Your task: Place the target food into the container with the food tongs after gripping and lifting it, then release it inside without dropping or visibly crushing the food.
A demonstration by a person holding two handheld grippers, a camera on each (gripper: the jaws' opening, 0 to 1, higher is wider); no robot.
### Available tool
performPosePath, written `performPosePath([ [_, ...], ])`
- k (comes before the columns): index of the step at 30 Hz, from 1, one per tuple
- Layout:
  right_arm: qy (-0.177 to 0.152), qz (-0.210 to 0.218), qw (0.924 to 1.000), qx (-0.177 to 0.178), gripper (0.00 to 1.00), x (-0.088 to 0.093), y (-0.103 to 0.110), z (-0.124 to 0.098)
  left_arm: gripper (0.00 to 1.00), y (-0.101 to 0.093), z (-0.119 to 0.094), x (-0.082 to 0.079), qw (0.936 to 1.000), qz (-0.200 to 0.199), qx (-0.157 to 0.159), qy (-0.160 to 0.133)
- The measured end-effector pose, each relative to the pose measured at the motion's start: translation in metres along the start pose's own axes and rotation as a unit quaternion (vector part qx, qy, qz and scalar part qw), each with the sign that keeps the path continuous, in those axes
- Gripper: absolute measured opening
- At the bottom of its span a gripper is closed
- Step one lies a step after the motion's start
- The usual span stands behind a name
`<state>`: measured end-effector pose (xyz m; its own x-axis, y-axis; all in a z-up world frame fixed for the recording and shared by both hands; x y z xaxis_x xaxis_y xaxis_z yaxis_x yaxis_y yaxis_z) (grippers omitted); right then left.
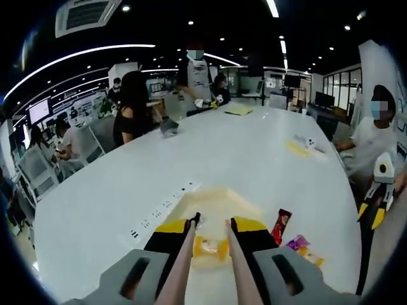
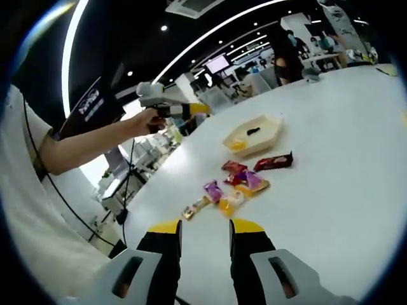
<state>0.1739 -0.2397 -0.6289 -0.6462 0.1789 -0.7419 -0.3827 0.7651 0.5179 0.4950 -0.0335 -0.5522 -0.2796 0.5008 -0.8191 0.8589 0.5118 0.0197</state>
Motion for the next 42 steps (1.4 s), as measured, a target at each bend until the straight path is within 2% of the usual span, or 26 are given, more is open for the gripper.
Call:
performPosePath([
  [6, -0.001, -0.009, 0.9999, 0.006, 0.29, -0.004, -0.002, 0.0, 0.24, -0.002, -0.002, 0.003, 0.9998, -0.018, 0.001, -0.012],
  [10, -0.009, 0.0, 0.9998, 0.015, 0.29, -0.009, -0.007, -0.001, 0.24, -0.006, -0.009, 0.007, 0.9996, -0.024, 0.0, -0.015],
  [15, 0.006, -0.006, 1.0, 0.005, 0.29, -0.003, -0.004, 0.012, 0.24, -0.007, -0.018, 0.01, 0.9991, -0.034, -0.008, -0.025],
  [19, 0.002, -0.003, 1.0, -0.005, 0.29, -0.004, 0.001, 0.015, 0.24, -0.013, -0.024, 0.014, 0.9993, -0.032, -0.011, -0.019],
  [21, 0.017, -0.01, 0.9998, -0.005, 0.29, -0.002, 0.003, 0.016, 0.24, -0.016, -0.03, 0.012, 0.9993, -0.027, -0.018, -0.019],
  [25, 0.005, -0.01, 0.9999, 0.0, 0.29, -0.012, 0.004, 0.012, 0.24, -0.022, -0.039, 0.007, 0.9991, -0.022, -0.021, -0.029],
  [30, 0.003, -0.023, 0.9997, 0.002, 0.3, -0.018, 0.008, 0.019, 0.24, -0.031, -0.05, 0.004, 0.9981, -0.032, -0.023, -0.048],
  [33, -0.021, -0.013, 0.9997, 0.004, 0.31, -0.027, 0.015, 0.019, 0.24, -0.036, -0.054, 0.006, 0.9976, -0.039, -0.02, -0.054],
  [37, -0.027, -0.016, 0.9995, 0.008, 0.32, -0.025, 0.02, 0.022, 0.24, -0.041, -0.057, 0.009, 0.9969, -0.048, -0.015, -0.06],
  [42, -0.054, -0.003, 0.9984, 0.018, 0.32, -0.011, 0.036, 0.021, 0.24, -0.041, -0.06, 0.014, 0.9965, -0.053, -0.015, -0.062],
])
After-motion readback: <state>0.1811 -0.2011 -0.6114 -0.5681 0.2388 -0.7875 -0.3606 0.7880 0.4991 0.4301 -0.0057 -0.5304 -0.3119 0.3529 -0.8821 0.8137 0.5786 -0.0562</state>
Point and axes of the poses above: the point that each gripper's makers call its tool centre point, and the gripper's own axes: z roughly forward along the fingers, y roughly to its left, x roughly out of its underside, the point moved 8 cm from there along -z, roughly backward along the fingers, and after that the axes turned 5 degrees about y, right-handed, at the moved point
